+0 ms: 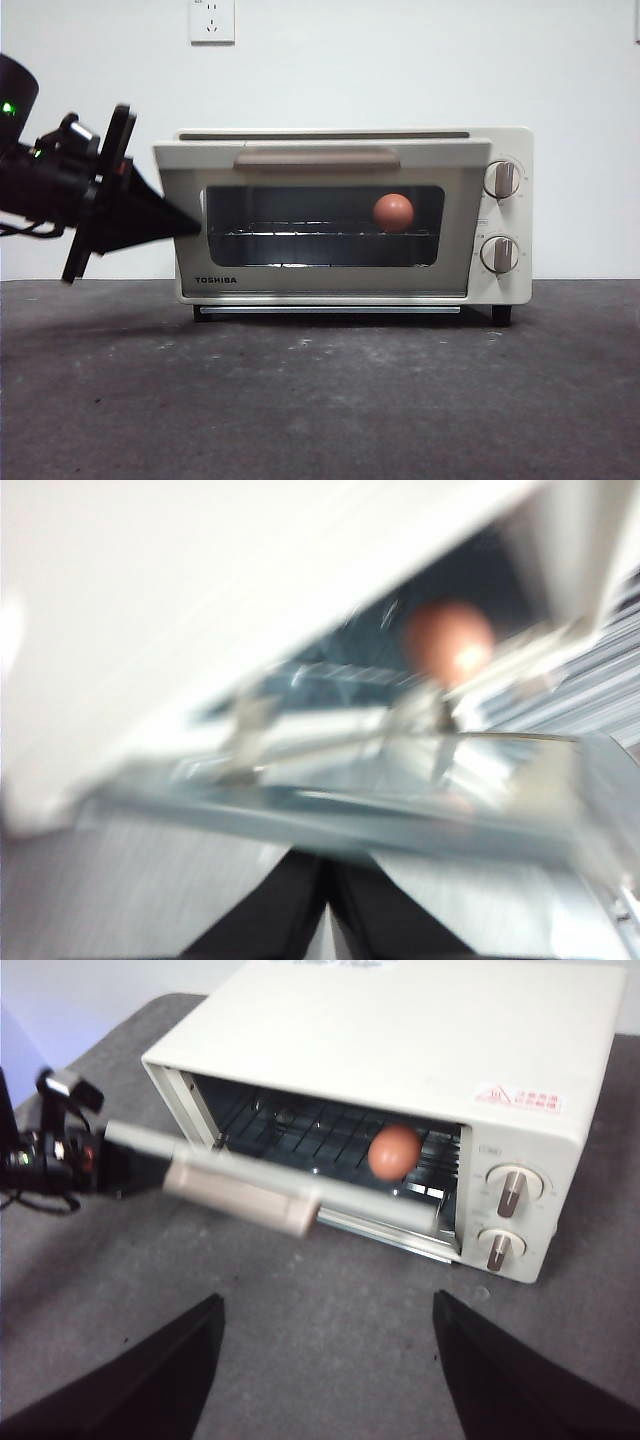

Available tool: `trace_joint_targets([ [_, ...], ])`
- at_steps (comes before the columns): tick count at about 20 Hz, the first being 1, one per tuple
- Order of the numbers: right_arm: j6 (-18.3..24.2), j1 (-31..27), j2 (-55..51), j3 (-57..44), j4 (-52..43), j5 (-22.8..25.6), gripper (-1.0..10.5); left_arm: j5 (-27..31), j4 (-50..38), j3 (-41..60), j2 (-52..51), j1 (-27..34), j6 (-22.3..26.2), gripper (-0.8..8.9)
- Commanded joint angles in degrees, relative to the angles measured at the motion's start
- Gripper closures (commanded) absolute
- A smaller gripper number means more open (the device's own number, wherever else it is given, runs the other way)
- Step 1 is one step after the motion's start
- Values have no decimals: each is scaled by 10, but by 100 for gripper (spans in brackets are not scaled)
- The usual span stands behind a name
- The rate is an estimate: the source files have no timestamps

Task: Eggoven

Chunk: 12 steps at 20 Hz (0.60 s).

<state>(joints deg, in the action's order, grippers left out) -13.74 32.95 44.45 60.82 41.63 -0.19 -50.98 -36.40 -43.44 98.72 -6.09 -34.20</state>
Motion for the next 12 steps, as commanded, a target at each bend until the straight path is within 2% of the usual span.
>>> trace_joint_targets([
  [1, 3, 4, 4, 11, 4, 2, 613, 0, -28, -24, 7, 1, -51, 807],
  [7, 3, 4, 4, 10, 18, 2, 613, 0, 2, -29, -20, 0, -50, 806],
  [12, 12, 4, 5, 10, 21, 2, 613, 18, 86, -29, -86, -14, 3, 806],
])
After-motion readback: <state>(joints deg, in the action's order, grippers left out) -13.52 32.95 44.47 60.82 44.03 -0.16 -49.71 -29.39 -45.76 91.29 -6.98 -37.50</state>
